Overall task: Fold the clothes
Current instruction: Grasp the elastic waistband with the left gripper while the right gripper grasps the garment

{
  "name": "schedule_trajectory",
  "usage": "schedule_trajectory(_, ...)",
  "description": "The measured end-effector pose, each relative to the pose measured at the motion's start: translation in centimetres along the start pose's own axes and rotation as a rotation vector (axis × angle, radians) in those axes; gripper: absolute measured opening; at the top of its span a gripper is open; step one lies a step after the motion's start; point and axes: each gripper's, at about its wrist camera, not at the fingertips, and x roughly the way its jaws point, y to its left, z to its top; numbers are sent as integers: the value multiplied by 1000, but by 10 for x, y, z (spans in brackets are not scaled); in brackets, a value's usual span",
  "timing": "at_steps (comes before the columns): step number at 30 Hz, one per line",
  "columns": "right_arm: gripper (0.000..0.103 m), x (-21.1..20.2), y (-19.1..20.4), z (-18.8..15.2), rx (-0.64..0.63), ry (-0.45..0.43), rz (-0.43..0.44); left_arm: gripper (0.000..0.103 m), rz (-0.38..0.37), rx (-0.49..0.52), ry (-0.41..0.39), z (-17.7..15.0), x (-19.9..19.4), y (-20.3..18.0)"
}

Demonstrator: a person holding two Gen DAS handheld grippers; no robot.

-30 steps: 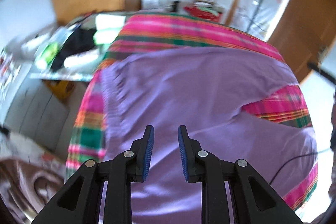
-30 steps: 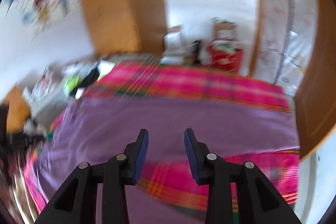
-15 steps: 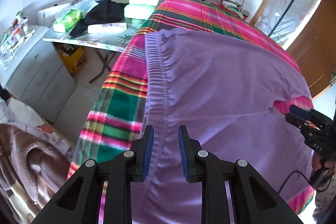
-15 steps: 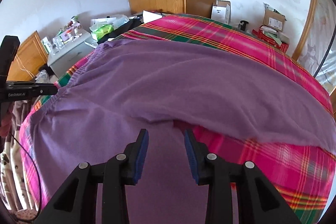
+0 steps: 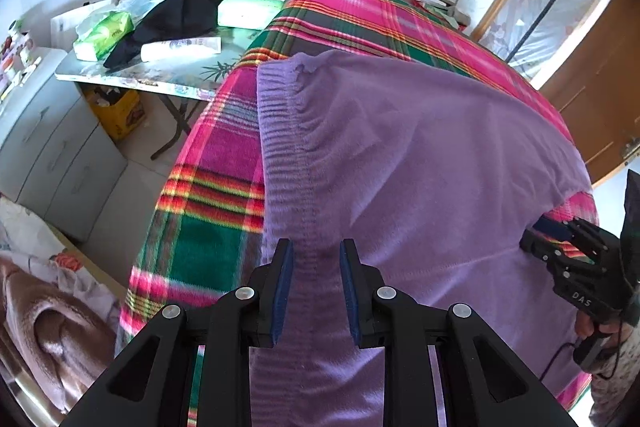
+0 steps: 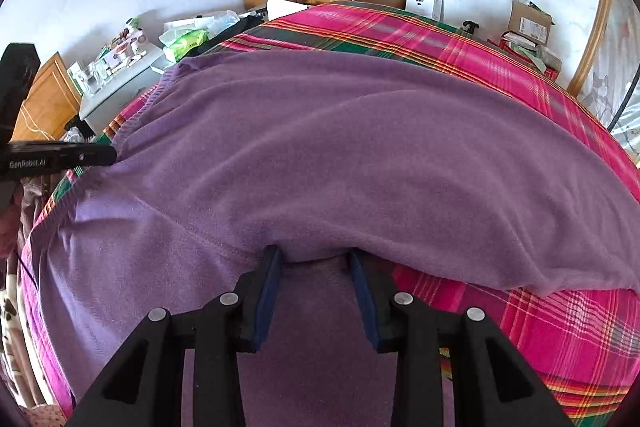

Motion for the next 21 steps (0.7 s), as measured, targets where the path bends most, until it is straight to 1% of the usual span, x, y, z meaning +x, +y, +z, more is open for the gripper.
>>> schedule_trajectory(1,36,-3,-1,2,6,2,-3,25,3,2,-2,2,0,0)
schedule_trajectory(5,36,-14,-1,12,24,-52,18,25,17,17,-21,11,-1,-2)
schedule_trajectory(8,36,-11,6,17,11,-55,16,25,8,24,-55,22,-3,-7)
schedule_trajectory(9,36,-9,8,18,4,-50,17,25,3,26,-61,26,-4,-8)
schedule_trajectory(12,36,2,15,14,-30,-13,-6,25,21,61,-63,38,2,-16)
schedule_trajectory(15,36,0,13,10,-50,-7,-15,25,39,80,-49,50,13,-20)
schedule_trajectory(18,37,-2,3,3,-38,16,-31,25,38,58,-44,61,21,-15)
schedule_trajectory(21,39,-6,-12,-4,0,43,-8,25,51,45,-27,69,28,-11)
